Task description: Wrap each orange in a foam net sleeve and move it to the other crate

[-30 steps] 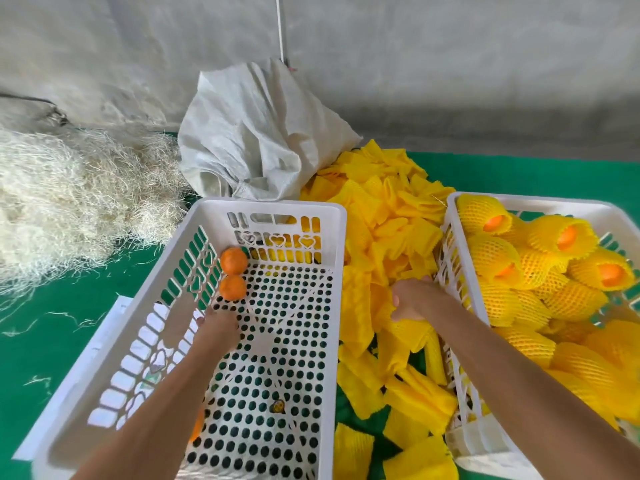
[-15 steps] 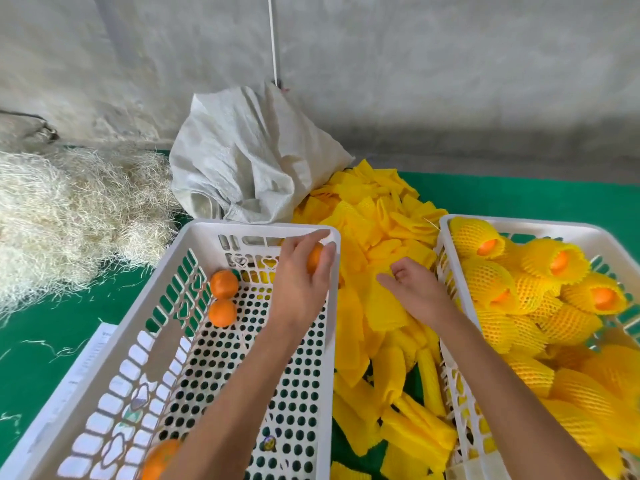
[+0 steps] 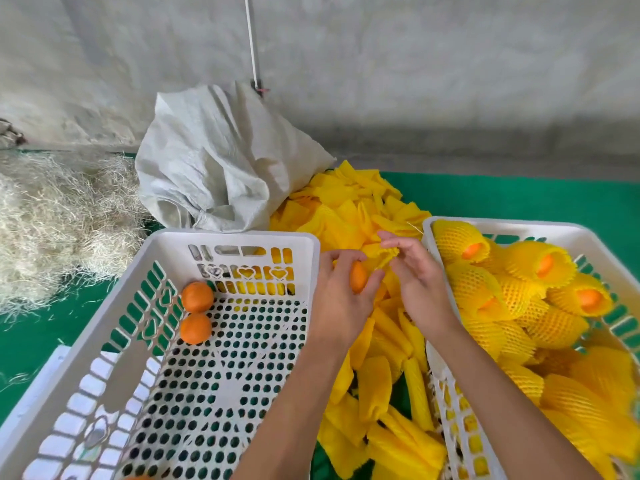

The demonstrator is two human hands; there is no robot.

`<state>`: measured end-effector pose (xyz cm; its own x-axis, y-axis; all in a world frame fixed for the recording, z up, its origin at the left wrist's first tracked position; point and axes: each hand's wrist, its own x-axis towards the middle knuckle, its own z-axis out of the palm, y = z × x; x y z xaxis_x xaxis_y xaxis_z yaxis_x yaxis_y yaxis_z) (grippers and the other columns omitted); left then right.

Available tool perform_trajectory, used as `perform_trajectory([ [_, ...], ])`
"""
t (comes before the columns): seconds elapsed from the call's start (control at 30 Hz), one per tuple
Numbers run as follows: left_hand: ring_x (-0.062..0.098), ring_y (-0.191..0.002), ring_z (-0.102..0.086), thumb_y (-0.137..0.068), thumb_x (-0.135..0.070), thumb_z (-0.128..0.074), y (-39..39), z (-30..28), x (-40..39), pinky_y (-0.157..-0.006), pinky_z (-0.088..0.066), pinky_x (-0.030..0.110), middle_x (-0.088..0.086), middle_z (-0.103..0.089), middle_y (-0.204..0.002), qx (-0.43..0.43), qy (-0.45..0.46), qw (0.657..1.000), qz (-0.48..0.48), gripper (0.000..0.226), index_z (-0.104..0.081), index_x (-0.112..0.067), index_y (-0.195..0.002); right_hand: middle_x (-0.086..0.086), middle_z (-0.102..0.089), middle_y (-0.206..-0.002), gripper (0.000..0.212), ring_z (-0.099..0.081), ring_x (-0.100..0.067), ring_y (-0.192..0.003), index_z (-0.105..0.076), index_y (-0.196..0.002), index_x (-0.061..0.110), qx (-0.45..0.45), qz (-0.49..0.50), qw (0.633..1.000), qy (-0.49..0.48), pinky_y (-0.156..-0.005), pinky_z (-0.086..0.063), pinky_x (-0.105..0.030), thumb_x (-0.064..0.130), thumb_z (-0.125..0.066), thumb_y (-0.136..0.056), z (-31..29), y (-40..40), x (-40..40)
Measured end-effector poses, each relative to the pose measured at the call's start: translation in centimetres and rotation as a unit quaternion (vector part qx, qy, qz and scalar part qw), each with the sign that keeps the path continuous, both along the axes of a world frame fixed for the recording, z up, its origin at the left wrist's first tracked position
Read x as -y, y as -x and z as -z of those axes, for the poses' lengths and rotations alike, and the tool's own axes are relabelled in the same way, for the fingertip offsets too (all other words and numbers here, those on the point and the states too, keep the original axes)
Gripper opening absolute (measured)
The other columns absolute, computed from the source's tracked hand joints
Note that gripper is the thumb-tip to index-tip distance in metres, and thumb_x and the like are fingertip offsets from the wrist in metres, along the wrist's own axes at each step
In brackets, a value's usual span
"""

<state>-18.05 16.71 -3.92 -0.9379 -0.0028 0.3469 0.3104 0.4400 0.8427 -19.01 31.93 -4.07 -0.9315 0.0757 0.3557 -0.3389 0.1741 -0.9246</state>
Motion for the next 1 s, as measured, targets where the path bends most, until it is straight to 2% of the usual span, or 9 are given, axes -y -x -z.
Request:
perform_trajectory([
  [0.17, 0.000, -0.103, -0.055, -0.098, -0.045, -0.065, -0.7, -0.1, -0.2, -0.080, -0.054, 0.031, -0.010, -0.053, -0.126, 0.000, 0.034, 0.999, 0.011, 0.034, -0.061, -0.030, -0.128, 0.006, -0.067, -0.132, 0.028, -0.056, -0.014, -0.133, -0.065, -0.109, 0.018, -0.012, 0.023, 1.000, -0.009, -0.115, -0.039, -0.055, -0.002, -0.046, -0.104, 0.2, 0.0, 0.1],
  [0.27, 0.003, -0.109, -0.055, -0.099, -0.041, -0.065, -0.7, -0.3, -0.2, -0.082, -0.053, 0.029, -0.009, -0.056, -0.129, 0.002, 0.026, 1.000, 0.007, 0.044, -0.054, -0.029, -0.140, 0.006, -0.066, -0.133, 0.025, -0.054, -0.013, -0.135, -0.064, -0.102, 0.016, -0.012, 0.022, 1.000, -0.012, -0.116, -0.039, -0.054, -0.001, -0.046, -0.105, 0.1, 0.0, -0.1],
  [0.4, 0.014, -0.116, -0.057, -0.099, -0.042, -0.066, -0.6, -0.3, -0.3, -0.088, -0.054, 0.037, -0.004, -0.059, -0.127, 0.016, 0.068, 0.997, 0.013, 0.054, -0.052, -0.028, -0.149, 0.003, -0.069, -0.129, 0.025, -0.058, -0.015, -0.131, -0.066, -0.101, 0.012, -0.009, -0.004, 1.000, -0.002, -0.112, -0.045, -0.047, -0.004, -0.047, -0.103, -0.1, -0.2, 0.3],
  [0.5, 0.020, -0.115, -0.059, -0.102, -0.037, -0.064, -0.5, -0.3, -0.3, -0.092, -0.053, 0.041, 0.001, -0.062, -0.123, 0.010, 0.075, 0.997, 0.004, 0.050, -0.055, -0.022, -0.149, 0.005, -0.069, -0.129, 0.030, -0.059, -0.012, -0.128, -0.070, -0.113, 0.018, 0.012, -0.036, 0.999, 0.011, -0.108, -0.049, -0.039, -0.002, -0.052, -0.100, -0.6, -0.6, 0.6],
  [0.6, 0.020, -0.108, -0.062, -0.104, -0.033, -0.062, -0.1, -0.5, -0.2, -0.092, -0.053, 0.044, 0.003, -0.064, -0.118, 0.001, 0.045, 0.999, -0.011, 0.043, -0.060, -0.017, -0.145, 0.005, -0.066, -0.134, 0.034, -0.056, -0.013, -0.133, -0.064, -0.132, 0.021, 0.018, -0.050, 0.998, 0.013, -0.110, -0.048, -0.040, 0.007, -0.059, -0.102, -1.1, -0.9, 0.9],
  [0.67, 0.018, -0.109, -0.062, -0.105, -0.039, -0.060, 0.0, -0.5, -0.2, -0.093, -0.054, 0.043, 0.002, -0.065, -0.120, 0.004, 0.023, 1.000, -0.021, 0.044, -0.061, -0.017, -0.143, 0.005, -0.065, -0.137, 0.038, -0.054, -0.011, -0.135, -0.057, -0.142, 0.021, 0.031, -0.065, 0.997, 0.030, -0.108, -0.048, -0.031, 0.014, -0.058, -0.105, -1.2, -1.0, 1.0],
  [0.73, 0.016, -0.113, -0.061, -0.104, -0.047, -0.059, 0.1, -0.5, -0.2, -0.097, -0.054, 0.041, 0.001, -0.064, -0.124, 0.008, 0.001, 0.999, -0.031, 0.049, -0.059, -0.016, -0.143, 0.008, -0.064, -0.138, 0.040, -0.059, -0.002, -0.126, -0.053, -0.147, 0.027, 0.056, -0.058, 0.996, 0.047, -0.097, -0.051, -0.019, 0.024, -0.054, -0.107, -1.2, -1.0, 1.1],
  [0.9, 0.013, -0.115, -0.057, -0.104, -0.051, -0.056, 0.2, -0.3, -0.3, -0.101, -0.050, 0.037, -0.002, -0.060, -0.125, 0.008, -0.018, 0.999, -0.049, 0.051, -0.056, -0.015, -0.141, 0.014, -0.074, -0.118, 0.025, -0.067, -0.001, -0.111, -0.068, -0.125, 0.030, 0.101, -0.023, 0.991, 0.084, -0.085, -0.054, -0.018, 0.024, -0.063, -0.101, -0.9, -0.8, 1.0],
  [1.0, 0.008, -0.113, -0.059, -0.098, -0.059, -0.060, 0.4, -0.1, -0.3, -0.095, -0.051, 0.024, -0.006, -0.063, -0.123, 0.031, -0.044, 0.997, -0.048, 0.058, -0.057, -0.019, -0.139, 0.010, -0.077, -0.109, 0.021, -0.071, -0.005, -0.105, -0.073, -0.114, 0.026, 0.097, -0.023, 0.988, 0.116, -0.081, -0.054, -0.016, 0.015, -0.068, -0.097, -1.1, -0.7, 0.8],
])
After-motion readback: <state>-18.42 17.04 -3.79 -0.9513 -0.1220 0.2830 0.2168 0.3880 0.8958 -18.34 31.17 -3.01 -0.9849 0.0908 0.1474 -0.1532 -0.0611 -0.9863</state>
